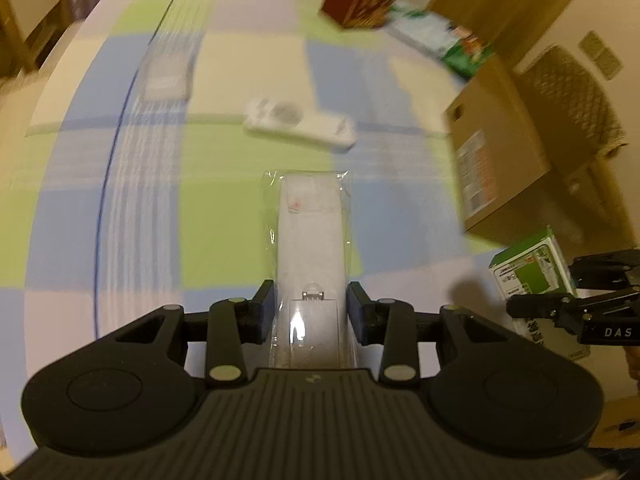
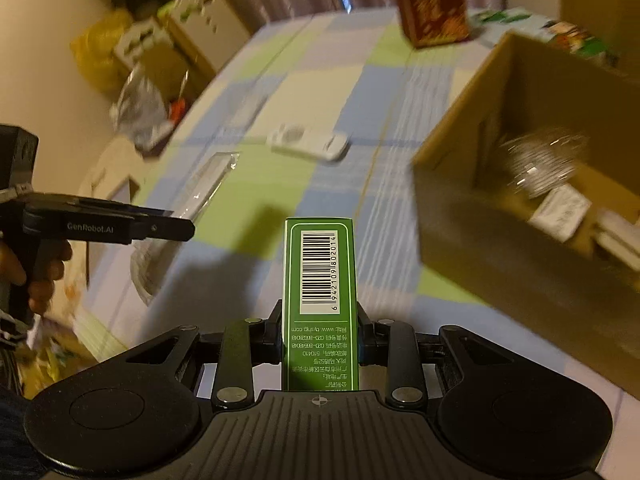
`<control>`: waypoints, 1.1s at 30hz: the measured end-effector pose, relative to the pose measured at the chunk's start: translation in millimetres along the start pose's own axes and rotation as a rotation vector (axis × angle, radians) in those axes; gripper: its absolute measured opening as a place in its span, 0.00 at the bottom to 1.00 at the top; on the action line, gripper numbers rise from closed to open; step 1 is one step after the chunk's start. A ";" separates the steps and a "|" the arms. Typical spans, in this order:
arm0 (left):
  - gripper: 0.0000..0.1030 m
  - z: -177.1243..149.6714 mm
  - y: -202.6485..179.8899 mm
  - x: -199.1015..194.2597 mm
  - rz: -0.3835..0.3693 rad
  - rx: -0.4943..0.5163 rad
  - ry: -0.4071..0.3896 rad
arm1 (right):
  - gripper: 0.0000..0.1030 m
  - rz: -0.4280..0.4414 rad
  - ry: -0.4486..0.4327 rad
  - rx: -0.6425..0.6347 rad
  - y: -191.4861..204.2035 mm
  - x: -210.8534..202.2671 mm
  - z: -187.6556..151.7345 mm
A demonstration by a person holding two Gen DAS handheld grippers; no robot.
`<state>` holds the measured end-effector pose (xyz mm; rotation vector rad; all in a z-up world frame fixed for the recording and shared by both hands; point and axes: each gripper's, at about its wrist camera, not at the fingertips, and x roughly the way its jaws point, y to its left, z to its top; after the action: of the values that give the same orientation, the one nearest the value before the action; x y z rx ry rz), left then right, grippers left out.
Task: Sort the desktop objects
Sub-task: 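Carry the wrapped white item and green medicine box over the cardboard box with both grippers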
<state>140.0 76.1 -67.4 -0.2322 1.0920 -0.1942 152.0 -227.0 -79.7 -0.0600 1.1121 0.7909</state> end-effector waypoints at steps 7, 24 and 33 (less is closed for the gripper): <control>0.32 38.8 -54.9 -20.7 -0.072 0.117 -0.093 | 0.29 -0.019 -0.145 0.093 -35.8 -70.4 5.3; 0.32 109.5 -202.7 10.1 -0.232 0.388 -0.161 | 0.29 -0.252 -0.321 0.179 -155.8 -202.1 21.7; 0.32 123.1 -243.7 52.0 -0.213 0.463 -0.110 | 0.29 -0.238 -0.261 0.130 -189.6 -185.3 34.9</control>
<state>263.2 -160.4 10.9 0.0578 0.8848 -0.6088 254.1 -450.8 25.1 0.0202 0.8867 0.4958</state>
